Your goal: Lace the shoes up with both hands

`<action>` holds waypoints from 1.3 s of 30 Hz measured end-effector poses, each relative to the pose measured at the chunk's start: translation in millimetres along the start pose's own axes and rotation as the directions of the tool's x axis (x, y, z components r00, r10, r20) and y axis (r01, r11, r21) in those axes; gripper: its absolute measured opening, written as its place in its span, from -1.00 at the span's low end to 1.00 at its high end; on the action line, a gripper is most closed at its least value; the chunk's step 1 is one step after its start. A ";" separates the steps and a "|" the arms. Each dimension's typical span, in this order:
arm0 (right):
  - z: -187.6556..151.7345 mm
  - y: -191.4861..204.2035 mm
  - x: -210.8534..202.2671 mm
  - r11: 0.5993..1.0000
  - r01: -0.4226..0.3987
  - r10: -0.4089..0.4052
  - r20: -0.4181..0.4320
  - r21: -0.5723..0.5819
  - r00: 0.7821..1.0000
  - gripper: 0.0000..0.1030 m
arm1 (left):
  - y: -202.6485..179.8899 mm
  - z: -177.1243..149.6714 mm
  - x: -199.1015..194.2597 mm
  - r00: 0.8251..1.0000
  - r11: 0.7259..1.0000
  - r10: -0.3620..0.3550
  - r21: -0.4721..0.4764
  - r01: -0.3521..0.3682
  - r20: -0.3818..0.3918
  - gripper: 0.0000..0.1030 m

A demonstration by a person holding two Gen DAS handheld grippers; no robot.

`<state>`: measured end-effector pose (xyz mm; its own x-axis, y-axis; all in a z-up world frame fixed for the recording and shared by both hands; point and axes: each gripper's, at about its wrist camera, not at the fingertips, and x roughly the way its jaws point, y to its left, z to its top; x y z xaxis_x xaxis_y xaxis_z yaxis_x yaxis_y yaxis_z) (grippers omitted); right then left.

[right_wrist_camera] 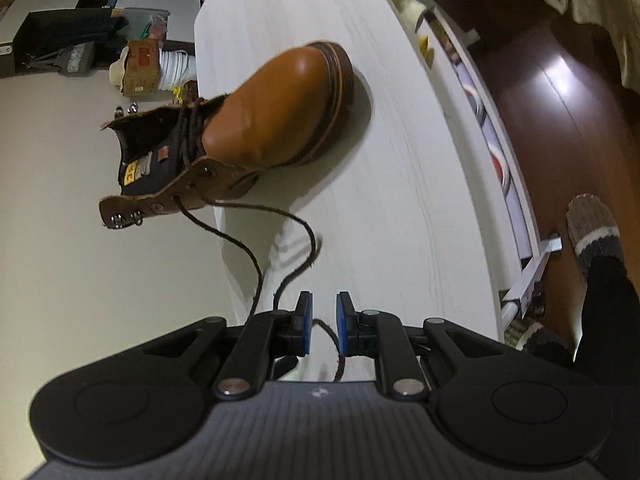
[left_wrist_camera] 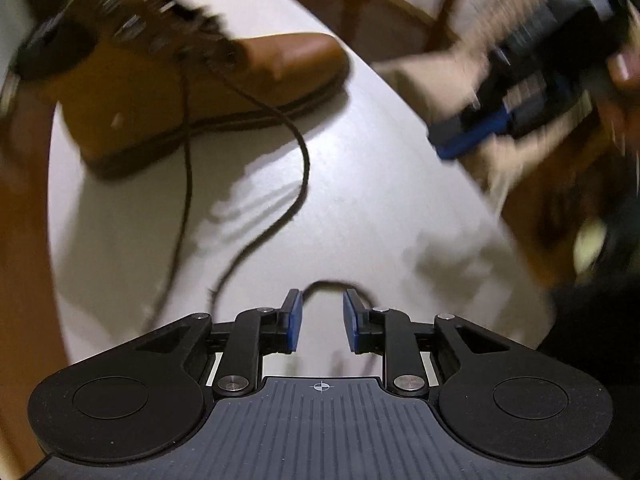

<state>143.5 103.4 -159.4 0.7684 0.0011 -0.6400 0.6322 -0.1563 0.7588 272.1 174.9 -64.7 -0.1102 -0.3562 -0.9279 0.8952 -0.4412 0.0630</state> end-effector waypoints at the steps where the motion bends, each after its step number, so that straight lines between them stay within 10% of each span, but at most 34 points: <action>1: -0.9 -1.0 -0.1 1.000 -0.002 0.002 -0.005 0.000 1.000 -0.69 | -3.5 1.3 2.7 1.000 0.998 0.020 0.059 -0.020 -0.007 -0.54; 8: -4.7 -7.3 -5.3 1.000 -0.009 0.010 -0.009 0.013 1.000 -0.69 | -5.4 10.0 30.4 0.997 0.976 0.000 0.217 0.016 -0.073 -0.55; 11: -5.5 -10.7 -7.8 1.000 -0.006 0.006 -0.009 0.017 1.000 -0.69 | -2.8 11.7 38.1 0.993 0.981 0.017 0.194 0.006 -0.116 -0.93; 24: -25.2 -3.1 48.8 0.998 -0.068 0.064 -0.184 -0.011 0.981 -0.54 | 17.7 27.9 -5.0 0.997 0.979 -0.065 -0.193 0.070 0.033 -0.95; 39: -4.6 -9.1 42.9 0.999 -0.038 0.036 0.045 0.027 0.998 -0.55 | -22.9 3.6 -7.4 0.996 0.955 -0.083 -0.284 0.088 0.030 -0.95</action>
<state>171.2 109.4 -193.2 0.7856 -0.0489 -0.6168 0.6000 -0.1830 0.7788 250.8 184.7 -58.0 -0.1971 -0.3423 -0.9187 0.9676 -0.2186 -0.1262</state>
